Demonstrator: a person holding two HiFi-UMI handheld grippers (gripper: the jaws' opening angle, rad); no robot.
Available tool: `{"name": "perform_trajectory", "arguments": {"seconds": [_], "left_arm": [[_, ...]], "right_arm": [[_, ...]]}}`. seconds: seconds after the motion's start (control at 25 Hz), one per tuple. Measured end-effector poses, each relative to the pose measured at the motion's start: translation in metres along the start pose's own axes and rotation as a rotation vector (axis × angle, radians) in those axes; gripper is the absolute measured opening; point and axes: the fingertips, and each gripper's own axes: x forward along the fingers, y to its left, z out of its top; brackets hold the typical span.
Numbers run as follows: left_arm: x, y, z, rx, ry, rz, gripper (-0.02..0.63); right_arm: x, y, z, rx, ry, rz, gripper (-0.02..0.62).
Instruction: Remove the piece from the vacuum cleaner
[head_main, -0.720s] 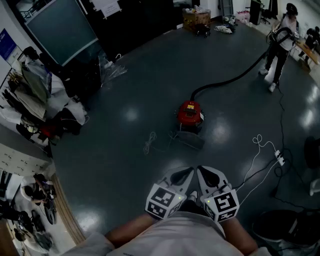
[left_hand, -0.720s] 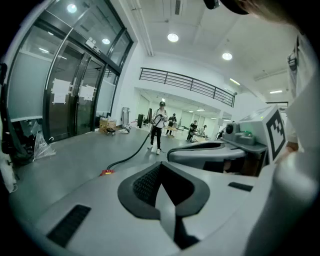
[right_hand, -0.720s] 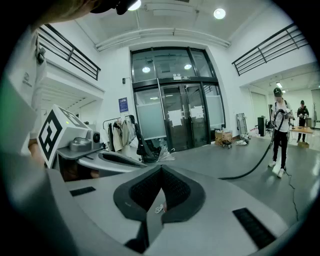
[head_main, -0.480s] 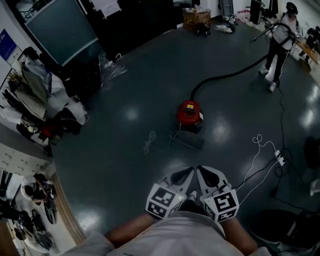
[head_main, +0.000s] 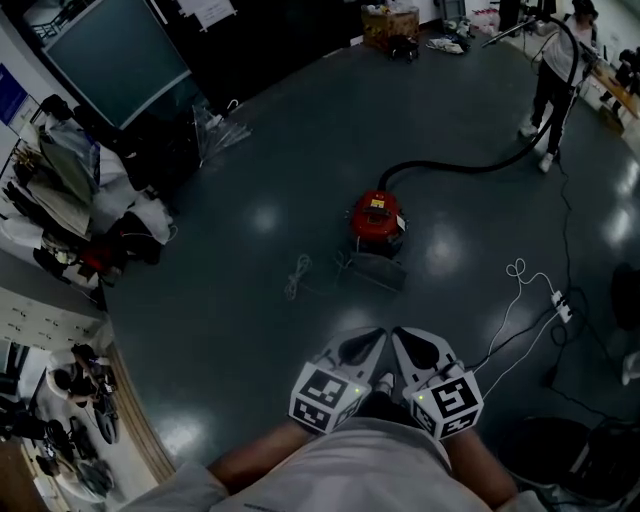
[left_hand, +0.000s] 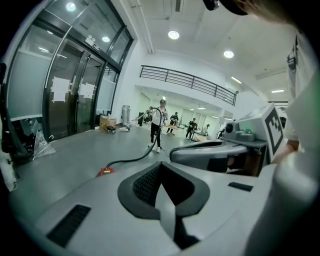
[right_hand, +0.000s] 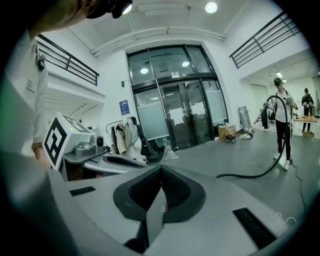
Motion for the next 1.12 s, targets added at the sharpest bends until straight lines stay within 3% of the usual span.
{"name": "perform_trajectory", "arguments": {"seconds": [0.6, 1.12], "left_arm": [[0.047, 0.017, 0.013, -0.005, 0.002, 0.048, 0.006], [0.104, 0.108, 0.025, 0.007, 0.032, 0.012, 0.006]], "right_arm": [[0.005, -0.06, 0.002, 0.025, -0.004, -0.008, 0.017], [0.095, -0.12, 0.003, 0.026, 0.053, -0.067, 0.017]]}}
